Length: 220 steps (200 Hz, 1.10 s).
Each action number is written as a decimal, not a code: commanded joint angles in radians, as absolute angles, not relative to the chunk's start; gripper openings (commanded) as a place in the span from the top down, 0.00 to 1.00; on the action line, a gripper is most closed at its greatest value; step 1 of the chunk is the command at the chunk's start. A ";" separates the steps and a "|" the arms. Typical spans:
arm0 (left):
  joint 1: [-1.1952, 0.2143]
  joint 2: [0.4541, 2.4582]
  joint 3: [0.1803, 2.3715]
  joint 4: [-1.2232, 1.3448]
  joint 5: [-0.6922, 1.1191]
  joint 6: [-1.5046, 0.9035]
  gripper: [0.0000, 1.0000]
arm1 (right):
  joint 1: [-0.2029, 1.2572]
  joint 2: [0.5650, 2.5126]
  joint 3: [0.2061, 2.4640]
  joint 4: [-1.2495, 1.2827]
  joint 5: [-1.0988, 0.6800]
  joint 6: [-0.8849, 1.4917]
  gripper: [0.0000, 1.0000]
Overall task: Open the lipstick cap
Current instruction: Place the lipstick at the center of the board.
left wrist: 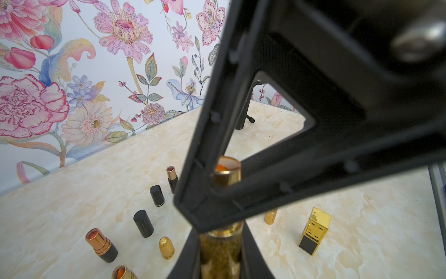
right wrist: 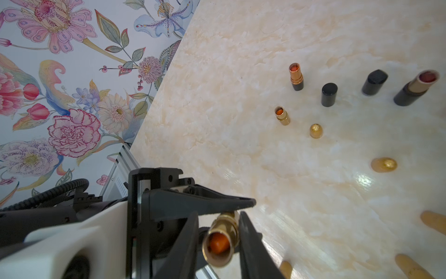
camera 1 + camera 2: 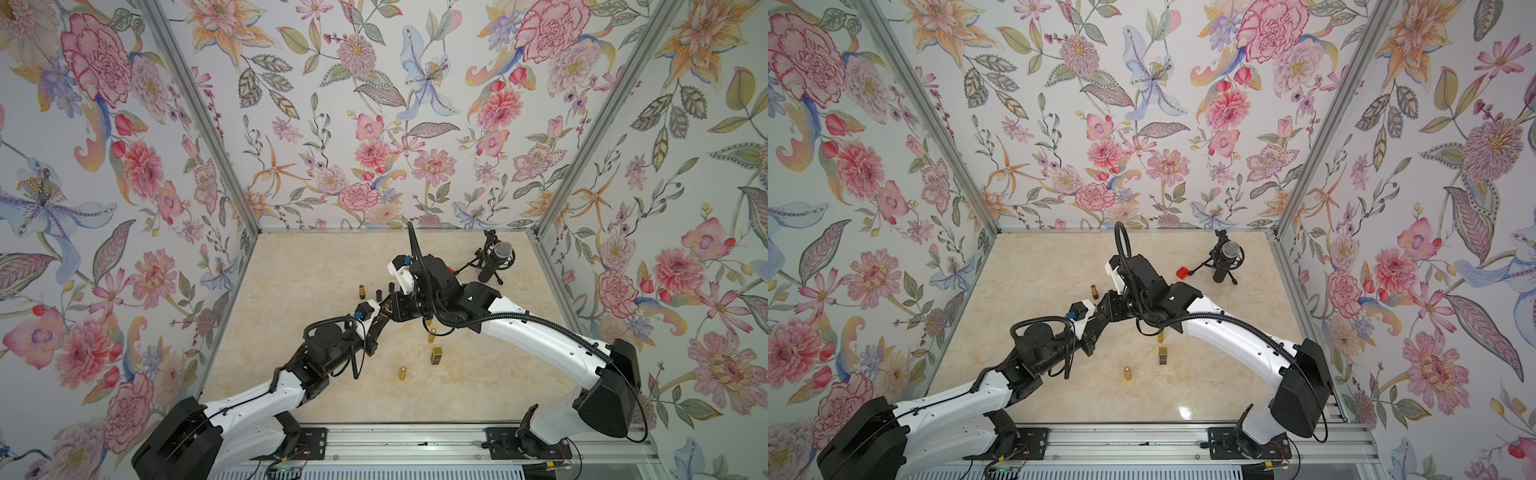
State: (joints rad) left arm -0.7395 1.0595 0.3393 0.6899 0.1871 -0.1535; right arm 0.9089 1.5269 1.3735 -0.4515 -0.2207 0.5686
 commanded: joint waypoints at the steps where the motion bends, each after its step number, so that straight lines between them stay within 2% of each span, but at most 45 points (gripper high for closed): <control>1: -0.735 1.040 0.365 0.681 0.202 -0.141 0.96 | 0.914 1.537 1.387 -0.448 -0.210 0.554 0.71; 55: -0.735 1.048 0.364 0.683 0.196 -0.141 0.95 | 0.913 1.533 1.393 -0.449 -0.212 0.553 0.77; 85: -0.735 1.049 0.364 0.679 0.190 -0.141 0.87 | 0.903 1.533 1.394 -0.450 -0.210 0.554 0.78; 93: -0.735 1.049 0.362 0.677 0.189 -0.141 0.82 | 0.902 1.536 1.398 -0.449 -0.214 0.553 0.78; 116: -0.734 1.040 0.362 0.665 0.184 -0.144 0.52 | 0.890 1.542 1.405 -0.449 -0.211 0.547 0.78; 129: -0.735 1.032 0.359 0.654 0.178 -0.150 0.29 | 0.878 1.547 1.409 -0.449 -0.206 0.545 0.78; 158: -0.735 0.997 0.336 0.607 0.158 -0.170 0.07 | 0.853 1.568 1.406 -0.457 -0.119 0.503 0.78; 172: -0.735 0.965 0.324 0.564 0.126 -0.189 0.01 | 0.849 1.592 1.404 -0.463 -0.049 0.474 0.78; 220: -0.736 0.830 0.306 0.376 -0.006 -0.267 0.01 | 0.848 1.727 1.444 -0.462 0.098 0.367 0.78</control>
State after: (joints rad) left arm -0.7395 0.8875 0.3256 0.5003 0.0956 -0.2050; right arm 0.8474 1.6588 1.3975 -0.4515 -0.0120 0.4461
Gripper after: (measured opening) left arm 0.988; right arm 0.222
